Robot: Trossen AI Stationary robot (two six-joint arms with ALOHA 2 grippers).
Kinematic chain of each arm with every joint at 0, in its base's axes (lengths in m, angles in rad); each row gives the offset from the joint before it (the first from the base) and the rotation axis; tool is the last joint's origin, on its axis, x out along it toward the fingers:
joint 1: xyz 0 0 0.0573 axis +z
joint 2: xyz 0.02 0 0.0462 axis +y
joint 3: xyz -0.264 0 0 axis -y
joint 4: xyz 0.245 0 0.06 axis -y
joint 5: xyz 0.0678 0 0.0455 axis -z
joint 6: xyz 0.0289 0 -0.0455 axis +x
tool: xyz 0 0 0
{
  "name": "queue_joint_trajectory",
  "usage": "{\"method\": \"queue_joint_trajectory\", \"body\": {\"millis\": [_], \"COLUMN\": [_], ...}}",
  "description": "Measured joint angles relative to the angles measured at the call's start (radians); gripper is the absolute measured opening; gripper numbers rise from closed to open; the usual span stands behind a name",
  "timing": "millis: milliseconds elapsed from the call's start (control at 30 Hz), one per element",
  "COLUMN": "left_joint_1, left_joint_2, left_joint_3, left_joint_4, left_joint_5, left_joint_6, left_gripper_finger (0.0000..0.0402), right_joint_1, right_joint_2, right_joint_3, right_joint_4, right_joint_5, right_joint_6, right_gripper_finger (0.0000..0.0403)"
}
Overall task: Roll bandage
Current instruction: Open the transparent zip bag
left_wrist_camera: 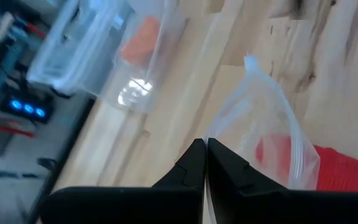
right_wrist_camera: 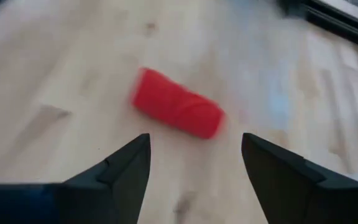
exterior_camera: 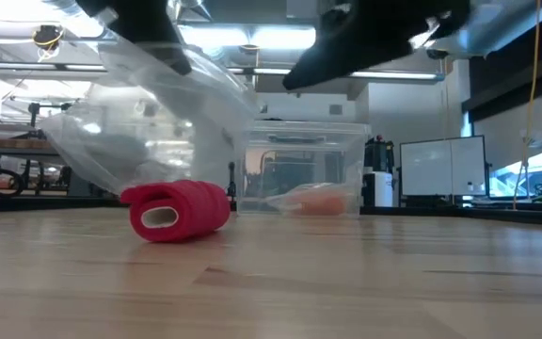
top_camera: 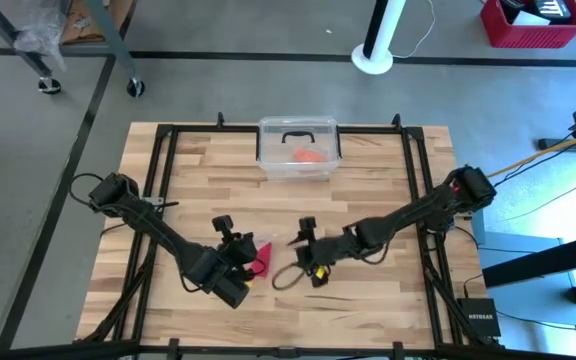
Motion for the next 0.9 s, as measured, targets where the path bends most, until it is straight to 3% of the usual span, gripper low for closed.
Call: {"method": "queue_joint_trajectory", "body": {"millis": [200, 333, 533, 600, 900], "left_joint_1": [-0.041, -0.055, -0.049, -0.051, -0.05], "left_joint_2": [-0.001, -0.001, -0.001, -0.001, -0.001], "left_joint_3": [0.0, -0.018, -0.072, -0.081, -0.072], "left_joint_4": [-0.024, -0.025, 0.002, 0.033, 0.128], "left_joint_5": [-0.116, -0.162, -0.154, -0.154, -0.162], "left_joint_6": [0.033, 0.039, 0.047, 0.066, 0.159], "left_gripper_finger": [0.0001, 0.0001, 0.0001, 0.0001, 0.0002], "right_joint_1": [0.037, 0.036, 0.085, 0.081, -0.021], "right_joint_2": [0.102, 0.163, 0.165, 0.172, 0.239], "right_joint_3": [-0.072, -0.055, 0.073, 0.116, 0.174], "right_joint_4": [0.324, 0.404, 0.399, 0.399, 0.305], "right_joint_5": [-0.004, 0.029, 0.255, 0.284, 0.149], "right_joint_6": [-0.086, -0.148, -0.339, -0.399, -0.305], "right_gripper_finger": [0.0255, 0.0255, 0.0255, 0.0255, 0.0255]}}
